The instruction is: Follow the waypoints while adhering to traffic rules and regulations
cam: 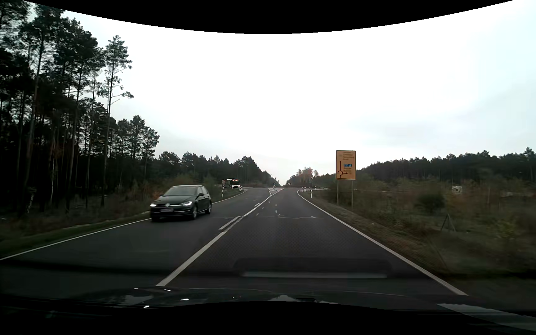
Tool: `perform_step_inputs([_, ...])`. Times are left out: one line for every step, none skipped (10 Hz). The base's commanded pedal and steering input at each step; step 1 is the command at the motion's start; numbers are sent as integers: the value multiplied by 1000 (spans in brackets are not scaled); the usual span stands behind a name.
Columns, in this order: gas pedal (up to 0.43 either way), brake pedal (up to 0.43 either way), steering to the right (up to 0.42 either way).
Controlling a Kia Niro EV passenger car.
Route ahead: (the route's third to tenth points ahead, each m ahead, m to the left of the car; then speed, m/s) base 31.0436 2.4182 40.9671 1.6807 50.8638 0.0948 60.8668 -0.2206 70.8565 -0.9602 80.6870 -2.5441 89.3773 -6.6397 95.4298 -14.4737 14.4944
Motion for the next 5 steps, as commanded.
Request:
perform_step_inputs([0,0,4])
perform_step_inputs([0,0,3])
perform_step_inputs([0,0,1])
perform_step_inputs([0,0,0])
perform_step_inputs([0,0,0])
